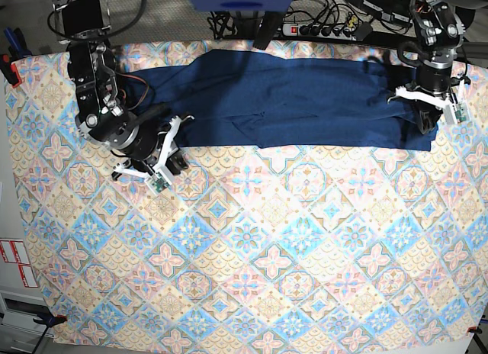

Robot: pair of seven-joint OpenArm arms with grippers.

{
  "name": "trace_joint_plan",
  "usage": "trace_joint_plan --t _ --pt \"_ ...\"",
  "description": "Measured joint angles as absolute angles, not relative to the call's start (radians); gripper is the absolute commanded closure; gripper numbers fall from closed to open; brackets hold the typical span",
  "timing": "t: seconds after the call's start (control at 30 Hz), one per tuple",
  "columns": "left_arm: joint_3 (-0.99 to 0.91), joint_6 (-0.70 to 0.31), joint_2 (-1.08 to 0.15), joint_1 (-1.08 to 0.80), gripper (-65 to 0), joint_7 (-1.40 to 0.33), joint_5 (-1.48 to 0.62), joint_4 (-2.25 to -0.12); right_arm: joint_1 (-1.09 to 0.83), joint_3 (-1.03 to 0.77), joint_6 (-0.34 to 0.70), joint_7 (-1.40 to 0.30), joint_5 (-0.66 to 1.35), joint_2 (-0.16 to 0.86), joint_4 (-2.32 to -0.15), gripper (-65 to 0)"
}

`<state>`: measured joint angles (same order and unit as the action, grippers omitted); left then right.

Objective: Fold the T-shirt properly
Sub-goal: 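Release the sleeve and move the left gripper to the shirt's end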

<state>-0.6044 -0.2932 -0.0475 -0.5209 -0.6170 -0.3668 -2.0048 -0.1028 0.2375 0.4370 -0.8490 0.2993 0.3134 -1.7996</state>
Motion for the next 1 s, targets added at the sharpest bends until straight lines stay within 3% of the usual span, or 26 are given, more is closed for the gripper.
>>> trace_joint_plan --t 0.37,0.47,0.57,0.7,1.0 --pt "-0.63 -0.293 -0.046 -0.517 0.0 -0.624 -0.359 -1.905 -0.103 0.237 0.437 -0.849 0.299 0.313 -1.8 -8.6" --pt "-0.667 -0.292 -0.044 -0.517 -4.5 -0.623 -0.358 -1.877 -0.102 0.237 0.437 -0.849 0.299 0.314 -1.8 -8.6" --pt "-0.694 -0.285 -0.045 -0.519 -13.6 -0.625 -0.358 -1.874 -0.103 0.238 0.439 -0.849 0.3 0.313 -1.8 -8.6" --pt "-0.704 -0.294 -0.044 -0.496 -22.7 -0.731 -0.359 -1.874 -0.103 0.237 0.437 -0.85 0.299 0.313 -1.8 -8.6" --pt "-0.86 -0.292 -0.045 -0.435 -24.6 -0.752 -0.369 -1.876 -0.106 0.239 0.44 -0.849 0.303 0.313 -1.801 -8.6"
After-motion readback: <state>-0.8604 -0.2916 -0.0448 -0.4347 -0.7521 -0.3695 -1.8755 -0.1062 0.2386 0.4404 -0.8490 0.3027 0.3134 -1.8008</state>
